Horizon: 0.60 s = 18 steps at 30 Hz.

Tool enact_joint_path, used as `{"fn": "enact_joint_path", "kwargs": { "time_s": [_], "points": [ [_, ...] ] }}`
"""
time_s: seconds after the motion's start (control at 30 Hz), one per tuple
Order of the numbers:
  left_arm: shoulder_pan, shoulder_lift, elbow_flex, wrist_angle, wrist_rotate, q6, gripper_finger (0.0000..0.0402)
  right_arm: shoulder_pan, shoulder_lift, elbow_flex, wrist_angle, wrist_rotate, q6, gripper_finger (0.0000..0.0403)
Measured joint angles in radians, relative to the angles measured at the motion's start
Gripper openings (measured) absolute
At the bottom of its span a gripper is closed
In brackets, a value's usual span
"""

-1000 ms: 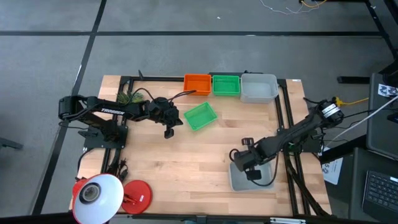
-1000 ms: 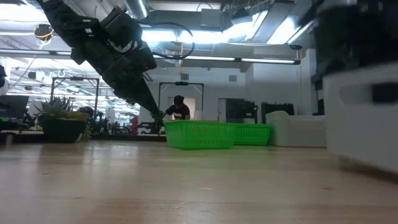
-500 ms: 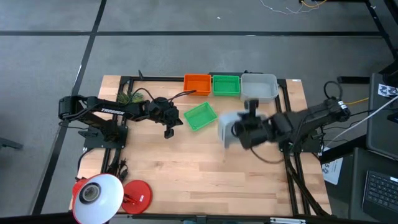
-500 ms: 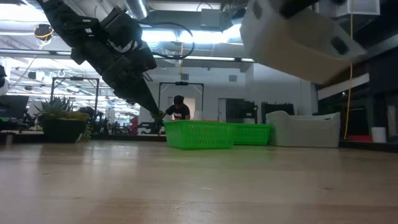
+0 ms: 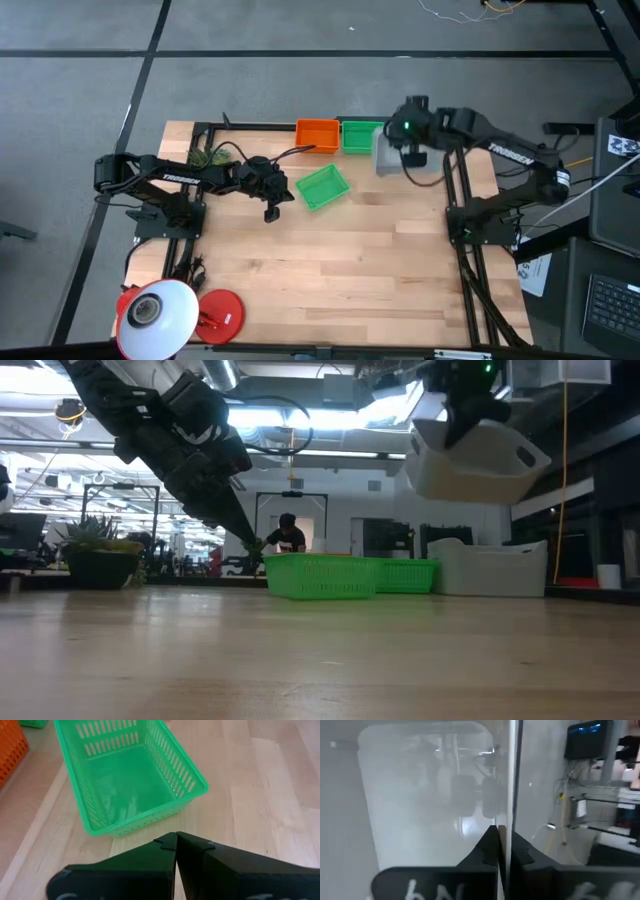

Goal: Stack baskets by color
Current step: Stack the gray bin on the stacked gray bin

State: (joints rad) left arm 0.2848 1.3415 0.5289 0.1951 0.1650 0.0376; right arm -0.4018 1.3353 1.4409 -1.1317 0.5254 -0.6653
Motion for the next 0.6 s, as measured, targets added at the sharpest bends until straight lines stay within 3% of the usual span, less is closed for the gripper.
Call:
{"fn": "enact_joint_path", "kwargs": {
  "time_s": [0.13,0.23,0.6],
  "points": [
    [0.0,0.0,0.0,0.0,-0.013,0.0,0.0,-0.121,0.004,0.0,0.108,-0.019,-0.287,0.0],
    [0.0,0.0,0.0,0.0,-0.026,-0.001,0.0,-0.198,0.004,0.0,0.185,-0.105,-0.424,0.0],
    [0.0,0.0,0.0,0.0,-0.027,-0.001,0.0,-0.405,0.076,0.0,0.148,-0.3,-0.517,0.0]
  ]
}}
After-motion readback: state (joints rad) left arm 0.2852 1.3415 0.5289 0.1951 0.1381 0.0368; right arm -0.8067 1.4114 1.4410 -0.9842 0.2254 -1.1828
